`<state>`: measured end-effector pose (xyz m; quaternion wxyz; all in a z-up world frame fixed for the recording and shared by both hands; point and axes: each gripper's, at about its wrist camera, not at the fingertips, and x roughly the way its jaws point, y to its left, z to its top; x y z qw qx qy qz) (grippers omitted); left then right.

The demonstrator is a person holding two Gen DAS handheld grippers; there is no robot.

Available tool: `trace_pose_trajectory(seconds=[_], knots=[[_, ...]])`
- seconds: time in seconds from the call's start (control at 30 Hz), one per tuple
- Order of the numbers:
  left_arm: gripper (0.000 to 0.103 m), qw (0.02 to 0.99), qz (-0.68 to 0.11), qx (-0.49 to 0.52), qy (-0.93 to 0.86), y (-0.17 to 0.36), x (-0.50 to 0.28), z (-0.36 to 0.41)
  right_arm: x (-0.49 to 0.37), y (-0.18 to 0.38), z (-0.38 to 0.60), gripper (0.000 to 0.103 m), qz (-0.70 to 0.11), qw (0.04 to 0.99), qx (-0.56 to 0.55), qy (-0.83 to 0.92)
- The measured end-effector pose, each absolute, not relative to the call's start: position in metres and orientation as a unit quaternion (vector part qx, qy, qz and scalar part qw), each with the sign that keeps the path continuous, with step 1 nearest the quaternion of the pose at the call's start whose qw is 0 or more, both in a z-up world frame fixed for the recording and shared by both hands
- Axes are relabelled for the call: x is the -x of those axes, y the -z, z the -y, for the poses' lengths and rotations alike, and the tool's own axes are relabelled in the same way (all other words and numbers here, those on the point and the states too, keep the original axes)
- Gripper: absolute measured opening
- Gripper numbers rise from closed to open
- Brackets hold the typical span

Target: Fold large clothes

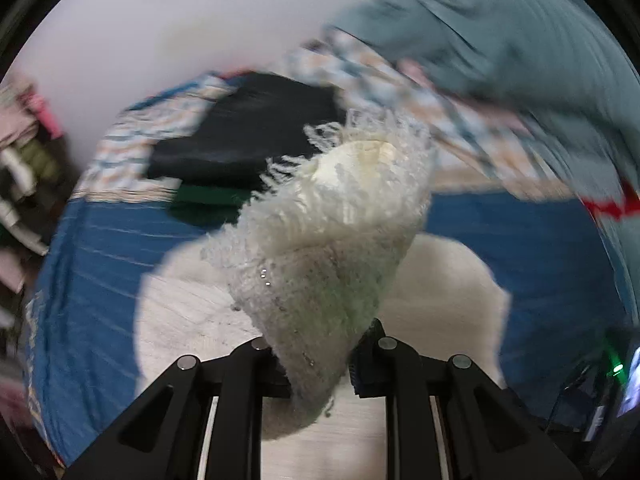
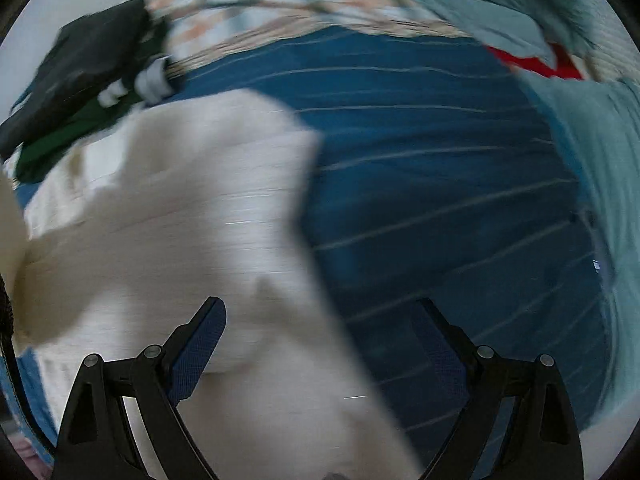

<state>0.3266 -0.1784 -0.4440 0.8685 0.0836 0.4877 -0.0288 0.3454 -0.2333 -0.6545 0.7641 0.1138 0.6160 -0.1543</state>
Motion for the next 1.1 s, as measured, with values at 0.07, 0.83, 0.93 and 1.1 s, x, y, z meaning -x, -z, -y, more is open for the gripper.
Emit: trace_pose_trajectory(seconds=[0.07,0.83,0.93,1.1], knots=[[0.021,0.852,-0.514,-0.09,0.048,0.469,-0.329,0.204,-0.338,0.659,0.262,0.094,-0.619,0.759,-0.123,0.159],[0.089,0.795,-0.59,-0.088,-0.11,0.489,-0.219,0.044,-0.278,0.654,0.241,0.059,-0.689,0.687,-0.205,-0.102],[0.089,0.743,-0.641,-0.106,-0.16,0.538,-0.17,-0.003,-0.265,0.682,0.189,0.06,-0.715,0.649,-0.224,-0.133],[0.089,0.711,-0.67,-0.101,-0.191,0.595,-0.127,-0.032,-0.248,0.732,0.099,0.06,-0.75,0.599,-0.24,-0.146]])
